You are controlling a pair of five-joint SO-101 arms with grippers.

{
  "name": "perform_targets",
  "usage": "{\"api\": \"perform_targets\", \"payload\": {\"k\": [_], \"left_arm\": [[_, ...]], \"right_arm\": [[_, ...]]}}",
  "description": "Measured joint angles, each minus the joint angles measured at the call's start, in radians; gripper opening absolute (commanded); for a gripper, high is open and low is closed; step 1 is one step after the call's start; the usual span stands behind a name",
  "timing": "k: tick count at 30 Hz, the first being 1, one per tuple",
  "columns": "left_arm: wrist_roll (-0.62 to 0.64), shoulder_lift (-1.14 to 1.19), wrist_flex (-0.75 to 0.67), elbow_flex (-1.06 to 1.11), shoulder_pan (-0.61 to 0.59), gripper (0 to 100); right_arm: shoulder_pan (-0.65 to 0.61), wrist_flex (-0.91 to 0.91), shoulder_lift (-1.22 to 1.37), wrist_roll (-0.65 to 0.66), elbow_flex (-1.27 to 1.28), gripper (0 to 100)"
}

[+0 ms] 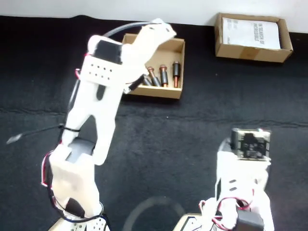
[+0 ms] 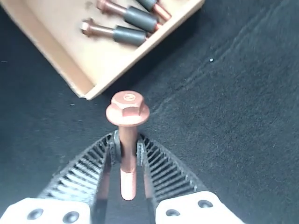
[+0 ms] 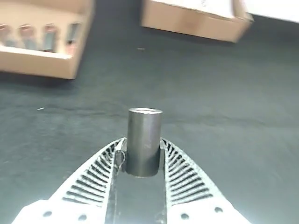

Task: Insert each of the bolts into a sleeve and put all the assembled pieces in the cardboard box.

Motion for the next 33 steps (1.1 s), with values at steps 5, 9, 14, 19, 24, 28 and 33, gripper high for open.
{"api": "perform_targets", "payload": {"k": [5, 9, 14, 19, 24, 28, 33], "left_arm": [[0.094, -0.078, -0.005, 0.003, 0.005, 1], [0.288, -0.092, -0.051, 0.008, 0.003, 1], [0.595, -0.092, -0.13, 0.008, 0.002, 1], [0.741, -0.092, -0.213, 0.008, 0.002, 1], [0.756, -0.092, -0.359, 0.032, 0.002, 1], [0.758, -0.1, -0.497, 0.161, 0.009, 1], [0.758, -0.178, -0.603, 0.339, 0.034, 1]], "right_arm": [[-0.121, -0.081, 0.0, 0.1, 0.132, 0.7], [-0.18, -0.152, 0.0, 0.175, 0.247, 0.7], [-0.229, -0.298, 0.002, 0.183, 0.39, 0.7], [-0.235, -0.537, 0.003, 0.16, 0.503, 0.7], [-0.264, -0.796, 0.008, -0.008, 0.545, 0.7], [-0.339, -0.944, 0.006, -0.107, 0.545, 0.7], [-0.405, -0.973, 0.006, -0.193, 0.545, 0.7]]}}
